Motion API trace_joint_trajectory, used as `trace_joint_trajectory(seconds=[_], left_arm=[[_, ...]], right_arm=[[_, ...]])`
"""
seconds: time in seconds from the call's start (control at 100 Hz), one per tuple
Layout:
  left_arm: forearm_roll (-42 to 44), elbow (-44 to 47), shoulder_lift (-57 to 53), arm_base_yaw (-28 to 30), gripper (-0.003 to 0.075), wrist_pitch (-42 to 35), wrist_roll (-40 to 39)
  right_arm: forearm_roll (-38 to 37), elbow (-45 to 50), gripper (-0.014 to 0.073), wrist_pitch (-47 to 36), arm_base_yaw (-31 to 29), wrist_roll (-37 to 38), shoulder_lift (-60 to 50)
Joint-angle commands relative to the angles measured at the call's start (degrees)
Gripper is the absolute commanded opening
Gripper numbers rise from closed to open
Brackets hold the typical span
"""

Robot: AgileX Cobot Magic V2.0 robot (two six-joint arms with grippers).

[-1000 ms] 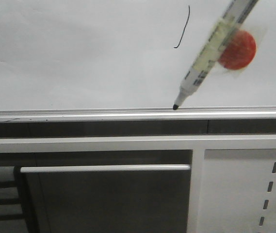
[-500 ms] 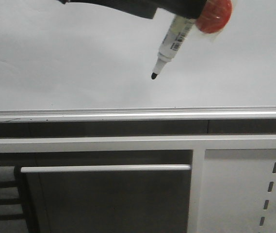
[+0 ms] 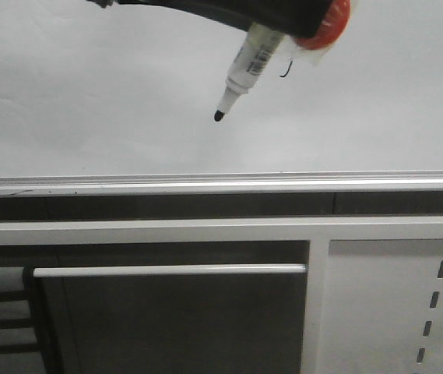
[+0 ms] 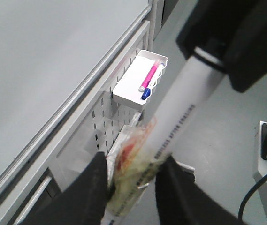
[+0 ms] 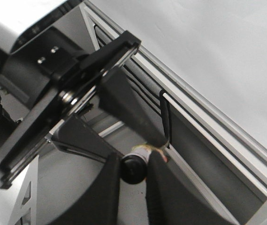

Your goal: Write number 1 on whiteboard

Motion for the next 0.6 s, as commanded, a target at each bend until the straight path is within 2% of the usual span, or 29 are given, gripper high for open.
trace_joint_trajectory(seconds=[0.0, 0.18, 0.25, 0.42, 0.47, 0.59], left_arm=[[-1.25, -2.06, -1.02, -0.18, -0.0004, -2.16, 0.2], [-1.25, -2.06, -1.02, -0.18, -0.002, -2.03, 0.35], [-1.25, -2.06, -1.02, -0.18, -0.002, -2.13, 0.35], [-1.25, -2.06, -1.02, -0.18, -0.002, -2.42, 0.35], [-1.25, -1.95, -1.27, -0.06, -0.002, -3.44, 0.17], [-1.33, -0.59, -2.27, -0.06, -0.002, -9.46, -2.51]], right_arm=[[4.74, -1.91, -0.0052, -1.11, -0.2, -0.38, -0.13], [5.82, -1.91, -0.0034, -1.09, -0.2, -0.38, -0.13], [5.82, -1.91, 0.0029, -0.53, -0.2, -0.38, -0.13], [5.61, -1.91, 0.0301, -2.27, -0.3, 0.17, -0.13], [5.05, -1.91, 0.0338, -3.89, -0.3, 0.31, -0.13], [0.57, -1.91, 0.034, -9.03, -0.3, 3.22, -1.0]])
